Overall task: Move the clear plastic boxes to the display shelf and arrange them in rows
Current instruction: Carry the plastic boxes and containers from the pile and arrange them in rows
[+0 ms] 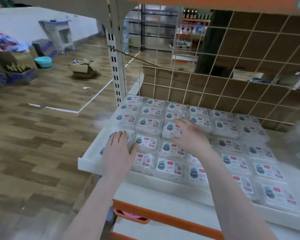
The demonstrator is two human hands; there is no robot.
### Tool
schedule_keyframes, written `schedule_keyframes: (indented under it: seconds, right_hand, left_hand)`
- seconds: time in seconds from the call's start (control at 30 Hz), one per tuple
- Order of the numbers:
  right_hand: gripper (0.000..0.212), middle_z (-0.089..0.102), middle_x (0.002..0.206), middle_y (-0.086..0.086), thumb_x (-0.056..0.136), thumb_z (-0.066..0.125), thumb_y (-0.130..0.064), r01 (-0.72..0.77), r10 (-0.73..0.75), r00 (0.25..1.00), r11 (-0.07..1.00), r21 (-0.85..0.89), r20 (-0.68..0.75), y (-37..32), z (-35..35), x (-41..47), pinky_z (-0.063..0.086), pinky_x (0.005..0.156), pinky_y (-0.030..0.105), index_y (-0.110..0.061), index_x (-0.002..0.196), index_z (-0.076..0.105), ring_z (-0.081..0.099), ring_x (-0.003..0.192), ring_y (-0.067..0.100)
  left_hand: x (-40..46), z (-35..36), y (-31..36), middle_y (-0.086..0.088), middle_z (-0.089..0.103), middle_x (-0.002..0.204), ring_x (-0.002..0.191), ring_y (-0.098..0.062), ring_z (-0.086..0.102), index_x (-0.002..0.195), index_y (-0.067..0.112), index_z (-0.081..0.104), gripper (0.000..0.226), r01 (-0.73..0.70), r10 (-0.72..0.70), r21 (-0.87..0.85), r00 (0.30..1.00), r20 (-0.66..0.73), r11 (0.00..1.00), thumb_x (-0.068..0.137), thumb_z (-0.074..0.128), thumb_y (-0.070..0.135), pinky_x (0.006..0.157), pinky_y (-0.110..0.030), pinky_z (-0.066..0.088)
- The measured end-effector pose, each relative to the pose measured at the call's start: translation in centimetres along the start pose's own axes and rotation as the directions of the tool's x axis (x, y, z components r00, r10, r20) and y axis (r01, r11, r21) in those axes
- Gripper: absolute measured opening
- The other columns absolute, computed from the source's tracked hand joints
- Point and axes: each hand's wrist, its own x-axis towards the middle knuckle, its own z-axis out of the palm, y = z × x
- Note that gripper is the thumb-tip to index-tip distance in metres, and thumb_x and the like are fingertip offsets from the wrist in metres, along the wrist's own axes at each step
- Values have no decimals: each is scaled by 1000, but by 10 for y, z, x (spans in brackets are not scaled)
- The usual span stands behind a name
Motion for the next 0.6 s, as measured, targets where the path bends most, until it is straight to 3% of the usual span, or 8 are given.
schedule_keyframes:
  seconds: [0.17,0.4,0.6]
  right_hand:
    - [61,35,145,-6,86,62,-34,3,-1,999,999,42,-46,9,1,-7,38,99,32,-28,141,36,37,129,15]
    - [43,47,133,-2,92,56,-25,-7,18,987,998,64,-162,9,10,-13,40,92,30,-20,133,50,42,121,16]
    - [43,45,136,-2,94,52,-27,5,-8,980,1000,-16,-199,4,13,-17,44,90,29,-19,136,46,48,116,15]
  left_hand:
    - [-2,0,2,-12,61,123,121,-30,52,119,2,61,46,20,-20,-16,999,-32,1000,87,60,36,98,-43,44]
    - [-3,-5,7,-9,60,125,122,-28,51,119,5,60,45,41,-41,-32,999,-16,999,87,57,37,96,-42,45]
    - [0,-11,7,-7,56,126,122,-26,46,121,7,57,44,39,-35,-67,998,53,997,91,51,38,102,-38,39]
